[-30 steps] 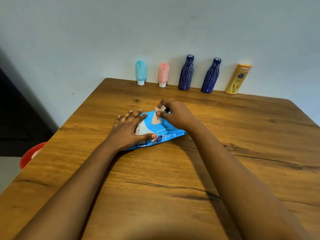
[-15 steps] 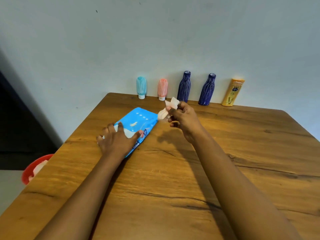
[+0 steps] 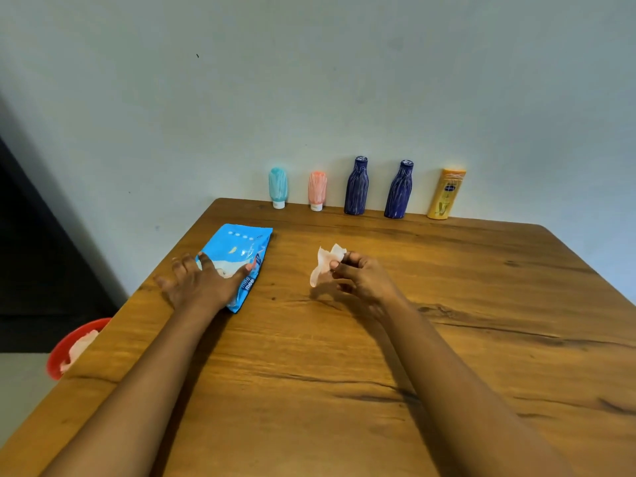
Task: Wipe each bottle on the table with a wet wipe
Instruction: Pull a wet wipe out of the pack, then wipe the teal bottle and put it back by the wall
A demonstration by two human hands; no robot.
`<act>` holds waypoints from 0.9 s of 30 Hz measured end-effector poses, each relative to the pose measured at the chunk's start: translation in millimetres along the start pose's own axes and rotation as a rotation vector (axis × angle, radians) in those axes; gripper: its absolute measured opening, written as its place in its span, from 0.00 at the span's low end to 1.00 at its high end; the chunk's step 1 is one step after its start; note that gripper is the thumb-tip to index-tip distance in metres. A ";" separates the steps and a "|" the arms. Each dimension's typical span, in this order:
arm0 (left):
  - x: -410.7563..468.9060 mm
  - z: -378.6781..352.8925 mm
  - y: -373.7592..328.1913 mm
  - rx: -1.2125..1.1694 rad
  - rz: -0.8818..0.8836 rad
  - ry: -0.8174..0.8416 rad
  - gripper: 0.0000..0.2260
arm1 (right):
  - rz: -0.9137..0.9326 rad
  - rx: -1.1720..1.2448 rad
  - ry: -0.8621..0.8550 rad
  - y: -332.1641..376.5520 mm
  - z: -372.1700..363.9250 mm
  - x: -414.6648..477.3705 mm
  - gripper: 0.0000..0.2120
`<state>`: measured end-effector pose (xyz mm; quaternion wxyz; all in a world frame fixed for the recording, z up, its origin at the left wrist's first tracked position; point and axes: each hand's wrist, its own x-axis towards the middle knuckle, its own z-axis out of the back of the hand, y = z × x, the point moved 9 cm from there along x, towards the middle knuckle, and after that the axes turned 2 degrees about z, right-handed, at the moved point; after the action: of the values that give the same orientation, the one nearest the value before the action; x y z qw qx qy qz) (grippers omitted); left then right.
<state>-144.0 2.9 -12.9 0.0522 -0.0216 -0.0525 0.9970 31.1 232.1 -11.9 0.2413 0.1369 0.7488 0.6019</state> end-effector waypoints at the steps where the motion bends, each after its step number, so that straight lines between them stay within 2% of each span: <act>1: 3.7 8.8 -7.6 -0.001 -0.028 -0.032 0.50 | -0.002 0.038 -0.006 -2.6 1.9 2.9 0.08; 5: 31.0 59.7 -75.3 -0.060 -0.303 -0.259 0.40 | 0.059 0.161 -0.008 -6.3 7.7 25.7 0.05; 7: 63.2 74.7 -116.4 -0.145 -0.417 -0.288 0.32 | 0.137 0.141 0.022 -1.1 9.4 47.3 0.06; 10: 106.6 89.6 -159.7 -0.268 -0.551 -0.314 0.24 | 0.176 0.240 0.054 2.3 11.3 77.7 0.09; 13: 150.1 102.0 -190.5 -0.335 -0.595 -0.364 0.19 | 0.216 0.185 0.084 5.7 11.8 117.9 0.10; 16: 179.0 105.4 -212.6 -0.271 -0.625 -0.354 0.13 | 0.245 0.045 0.062 10.8 11.9 142.9 0.11; 23: 198.9 111.0 -221.3 -0.159 -0.652 -0.407 0.12 | 0.290 -0.047 0.120 11.2 8.0 152.0 0.16; 27: 205.2 108.3 -221.8 -0.127 -0.644 -0.382 0.12 | 0.297 -0.020 0.129 13.4 6.4 149.0 0.09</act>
<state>-330.5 233.0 110.7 0.3509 0.1788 -0.1270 0.9104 -92.6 314.5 -29.2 0.1026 0.2050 0.7284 0.6457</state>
